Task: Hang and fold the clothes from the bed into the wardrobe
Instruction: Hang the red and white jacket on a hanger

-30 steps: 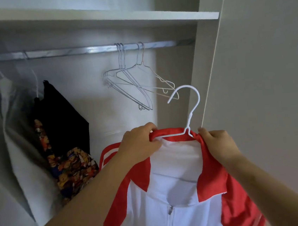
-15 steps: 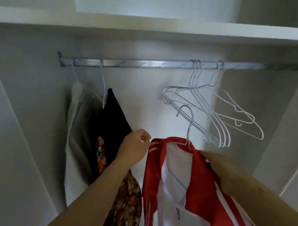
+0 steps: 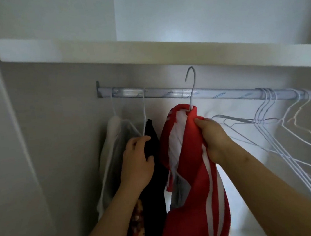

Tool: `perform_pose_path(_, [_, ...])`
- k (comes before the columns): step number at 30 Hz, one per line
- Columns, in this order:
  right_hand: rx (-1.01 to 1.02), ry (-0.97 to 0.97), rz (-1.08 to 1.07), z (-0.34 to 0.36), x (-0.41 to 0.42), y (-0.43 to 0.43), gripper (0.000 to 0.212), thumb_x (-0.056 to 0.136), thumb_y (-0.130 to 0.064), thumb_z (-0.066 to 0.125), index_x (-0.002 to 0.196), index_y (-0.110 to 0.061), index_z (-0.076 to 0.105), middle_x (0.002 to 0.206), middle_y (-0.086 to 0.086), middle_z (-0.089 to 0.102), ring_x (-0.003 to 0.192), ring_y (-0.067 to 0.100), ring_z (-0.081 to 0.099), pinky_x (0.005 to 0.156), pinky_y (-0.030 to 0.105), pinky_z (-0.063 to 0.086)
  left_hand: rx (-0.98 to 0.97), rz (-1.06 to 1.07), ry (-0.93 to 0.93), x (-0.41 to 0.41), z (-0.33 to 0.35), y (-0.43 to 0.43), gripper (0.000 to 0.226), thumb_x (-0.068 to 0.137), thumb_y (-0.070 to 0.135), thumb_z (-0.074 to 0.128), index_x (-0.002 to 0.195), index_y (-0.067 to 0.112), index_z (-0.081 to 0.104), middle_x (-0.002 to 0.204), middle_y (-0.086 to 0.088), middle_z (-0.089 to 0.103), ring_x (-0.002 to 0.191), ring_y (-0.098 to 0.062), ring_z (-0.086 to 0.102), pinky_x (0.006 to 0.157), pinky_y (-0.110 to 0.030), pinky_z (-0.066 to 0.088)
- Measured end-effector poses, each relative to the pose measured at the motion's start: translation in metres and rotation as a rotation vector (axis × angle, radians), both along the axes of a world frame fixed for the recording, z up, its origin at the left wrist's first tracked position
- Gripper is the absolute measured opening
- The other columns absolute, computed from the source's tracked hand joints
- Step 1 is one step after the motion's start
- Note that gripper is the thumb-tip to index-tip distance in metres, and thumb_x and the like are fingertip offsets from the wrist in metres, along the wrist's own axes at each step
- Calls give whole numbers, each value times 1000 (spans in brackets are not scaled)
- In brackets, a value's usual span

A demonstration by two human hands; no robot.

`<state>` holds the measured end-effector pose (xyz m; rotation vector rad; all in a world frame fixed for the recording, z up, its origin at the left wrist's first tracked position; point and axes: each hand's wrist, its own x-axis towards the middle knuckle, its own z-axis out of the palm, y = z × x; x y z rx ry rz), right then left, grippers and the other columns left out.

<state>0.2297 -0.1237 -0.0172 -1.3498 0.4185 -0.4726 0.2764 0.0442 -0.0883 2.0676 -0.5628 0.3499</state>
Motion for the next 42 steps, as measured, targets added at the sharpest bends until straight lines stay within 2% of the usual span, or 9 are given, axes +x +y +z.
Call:
perform_pose_path(3, [-23,43,52,6,31,13,19,97,-7,38,91,-5,56,70,9,62,56,19,61,47,23,51,-92,-62,128,7,-6,5,47,93,3,48,133,25,42,135,0,42,111,-5,44,95,-17,34])
perform_pose_path(8, [-54,260,212,-22,50,30,21,93,2,36,106,-5,50,75,8,53,63,18,50,57,27,43,-121,-39,136,9,-12,7,46,93,4,45,133,27,42,130,3,50,116,-11,49,104,-31,41])
perform_pose_path(14, [-72,215,144,-37,44,47,18,93,-1,41,106,-9,49,86,5,56,73,16,55,55,24,43,-37,13,115,7,-15,11,33,95,11,44,124,24,52,131,4,50,118,-10,47,103,-26,38])
perform_pose_path(21, [-91,217,156,-59,-11,50,22,93,-10,52,115,-12,51,89,6,59,73,15,57,55,22,44,42,50,30,-23,-19,23,21,92,9,50,107,18,63,121,1,53,102,-3,46,88,-16,34])
perform_pose_path(25, [-51,233,173,-67,-62,52,22,91,-4,50,112,-11,51,74,2,57,60,12,54,48,18,46,164,155,-73,-67,-14,26,22,91,18,53,111,21,61,122,3,54,114,-14,47,94,-23,36])
perform_pose_path(29, [-32,247,154,-77,-123,54,21,91,-5,48,111,-11,52,83,4,57,67,15,54,58,23,46,231,89,-202,-138,-17,16,23,93,23,50,112,21,62,117,5,59,111,-13,49,96,-22,32])
perform_pose_path(33, [-13,310,133,-104,-204,53,10,93,-12,49,100,-14,55,85,4,58,70,15,57,62,24,47,130,-73,63,-214,-45,-1,23,94,21,49,112,19,62,115,5,60,104,-8,53,98,-25,42])
perform_pose_path(40, [240,499,-110,-182,-365,33,7,92,-16,52,86,-16,54,82,6,60,70,17,57,61,24,47,183,-298,380,-335,-119,-26,14,90,16,54,90,28,62,95,9,60,74,-3,54,75,-22,44])
perform_pose_path(42, [340,525,-194,-201,-412,33,6,91,-17,54,86,-14,56,77,6,60,65,17,55,58,24,45,227,-368,431,-368,-131,-37,16,90,14,55,86,28,60,94,9,62,74,-3,54,73,-17,39])
